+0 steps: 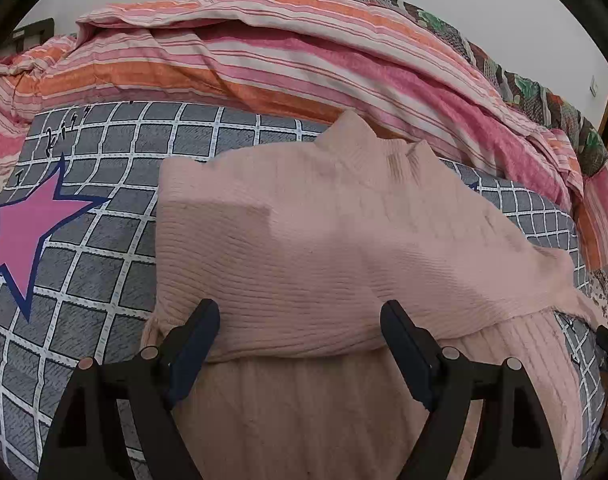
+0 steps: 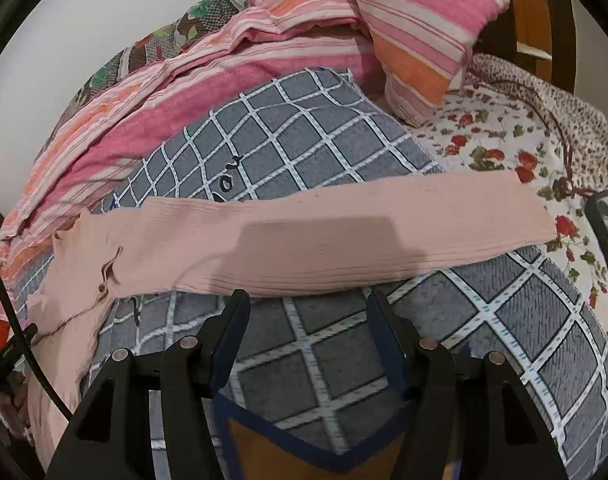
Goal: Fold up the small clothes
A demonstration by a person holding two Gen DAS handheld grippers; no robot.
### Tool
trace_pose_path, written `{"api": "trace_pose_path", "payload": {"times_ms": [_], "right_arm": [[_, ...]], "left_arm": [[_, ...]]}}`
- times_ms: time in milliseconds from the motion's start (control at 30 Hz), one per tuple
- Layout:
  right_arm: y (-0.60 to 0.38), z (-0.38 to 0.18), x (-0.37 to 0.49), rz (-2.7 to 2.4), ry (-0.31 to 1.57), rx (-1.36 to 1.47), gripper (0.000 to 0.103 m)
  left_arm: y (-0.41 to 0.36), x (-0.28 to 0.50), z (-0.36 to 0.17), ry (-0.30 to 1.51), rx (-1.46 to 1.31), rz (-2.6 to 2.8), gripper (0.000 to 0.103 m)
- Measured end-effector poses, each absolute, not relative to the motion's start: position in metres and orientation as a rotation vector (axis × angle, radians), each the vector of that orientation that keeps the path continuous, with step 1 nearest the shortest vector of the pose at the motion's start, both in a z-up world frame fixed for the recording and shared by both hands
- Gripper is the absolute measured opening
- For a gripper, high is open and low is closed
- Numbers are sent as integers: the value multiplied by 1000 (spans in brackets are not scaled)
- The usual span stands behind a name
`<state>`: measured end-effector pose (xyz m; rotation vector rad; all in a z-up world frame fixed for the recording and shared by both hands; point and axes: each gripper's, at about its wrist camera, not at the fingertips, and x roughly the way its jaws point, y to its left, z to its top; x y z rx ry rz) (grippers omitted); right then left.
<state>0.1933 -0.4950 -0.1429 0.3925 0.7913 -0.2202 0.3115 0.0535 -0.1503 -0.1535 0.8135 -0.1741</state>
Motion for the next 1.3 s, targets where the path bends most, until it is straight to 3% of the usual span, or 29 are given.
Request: {"api": "trace_pose_path", "payload": {"times_ms": [500,633,700,1000,1300], "right_arm": [[-550,-147,212,-252,744,589,57],[-555,-145,214,-314,740,557,33],[-557,-145,215,-339,730,543,9],[-502,-99,204,-368,553,341,6],[-361,-54,232,-219,492,115,6]], "left_arm": [[48,315,-151,820,-143,-192,86],[50,312,-150,809,-156,-197,86],[53,309,-149,799,-172,-198,86],[95,298,-136,729,-390,-199,86],[148,281,-130,685,-444,-119,86]]}}
